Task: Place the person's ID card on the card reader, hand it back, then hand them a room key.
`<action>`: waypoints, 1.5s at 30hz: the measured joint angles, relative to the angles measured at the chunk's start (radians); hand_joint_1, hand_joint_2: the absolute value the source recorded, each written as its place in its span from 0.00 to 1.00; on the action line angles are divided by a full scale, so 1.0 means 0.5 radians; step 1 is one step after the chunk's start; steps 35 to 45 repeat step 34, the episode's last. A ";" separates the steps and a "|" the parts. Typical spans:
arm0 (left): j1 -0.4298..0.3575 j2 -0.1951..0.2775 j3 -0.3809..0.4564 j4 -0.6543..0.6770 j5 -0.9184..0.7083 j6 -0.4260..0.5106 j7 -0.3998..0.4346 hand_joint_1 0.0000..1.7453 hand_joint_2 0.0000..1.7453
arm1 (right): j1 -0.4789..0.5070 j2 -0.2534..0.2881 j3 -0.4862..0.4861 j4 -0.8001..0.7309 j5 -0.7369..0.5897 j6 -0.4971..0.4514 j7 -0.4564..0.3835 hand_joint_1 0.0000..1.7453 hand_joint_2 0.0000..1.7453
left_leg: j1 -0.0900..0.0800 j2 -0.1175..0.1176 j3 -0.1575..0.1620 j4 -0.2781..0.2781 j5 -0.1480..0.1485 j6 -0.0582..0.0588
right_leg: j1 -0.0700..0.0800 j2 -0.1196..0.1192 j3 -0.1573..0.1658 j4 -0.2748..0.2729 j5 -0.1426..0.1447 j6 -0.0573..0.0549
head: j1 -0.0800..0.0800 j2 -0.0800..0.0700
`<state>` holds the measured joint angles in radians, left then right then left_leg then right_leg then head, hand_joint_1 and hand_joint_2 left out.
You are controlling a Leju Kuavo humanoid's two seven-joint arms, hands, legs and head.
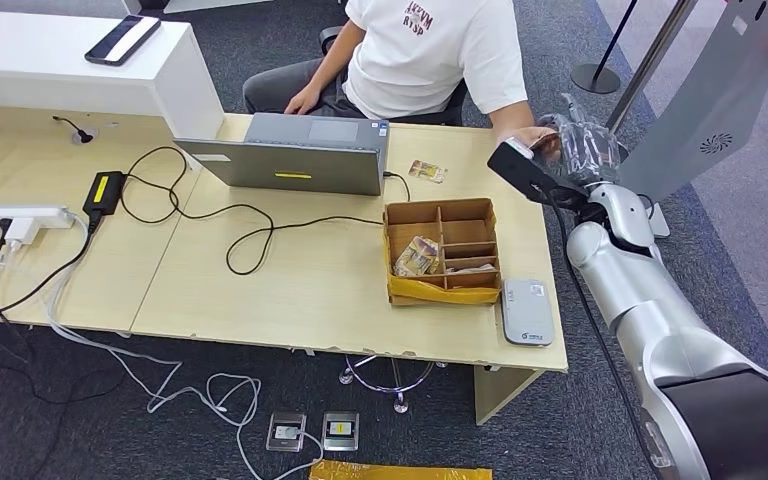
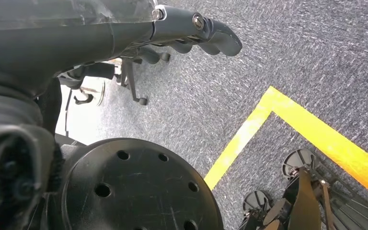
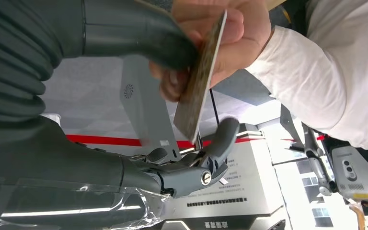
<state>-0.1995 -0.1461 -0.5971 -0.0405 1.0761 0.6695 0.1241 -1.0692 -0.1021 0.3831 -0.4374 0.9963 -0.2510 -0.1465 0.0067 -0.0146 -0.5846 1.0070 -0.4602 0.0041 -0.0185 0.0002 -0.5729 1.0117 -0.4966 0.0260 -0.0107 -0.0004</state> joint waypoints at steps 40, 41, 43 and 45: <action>0.004 0.009 0.141 0.001 -0.017 0.000 -0.011 0.00 0.00 | -0.233 -0.270 0.028 0.005 0.081 -0.558 -0.071 0.00 1.00 | -0.002 0.000 0.000 0.001 0.000 0.000 | -0.001 0.000 -0.001 0.000 0.000 0.000 | -0.001 0.000; 0.004 0.009 0.141 0.001 -0.017 0.000 -0.011 0.00 0.00 | -0.233 -0.270 0.028 0.005 0.081 -0.558 -0.071 0.00 1.00 | -0.002 0.000 0.000 0.001 0.000 0.000 | -0.001 0.000 -0.001 0.000 0.000 0.000 | -0.001 0.000; 0.004 0.009 0.141 0.001 -0.017 0.000 -0.011 0.00 0.00 | -0.233 -0.270 0.028 0.005 0.081 -0.558 -0.071 0.00 1.00 | -0.002 0.000 0.000 0.001 0.000 0.000 | -0.001 0.000 -0.001 0.000 0.000 0.000 | -0.001 0.000; 0.004 0.009 0.141 0.001 -0.017 0.000 -0.011 0.00 0.00 | -0.233 -0.270 0.028 0.005 0.081 -0.558 -0.071 0.00 1.00 | -0.002 0.000 0.000 0.001 0.000 0.000 | -0.001 0.000 -0.001 0.000 0.000 0.000 | -0.001 0.000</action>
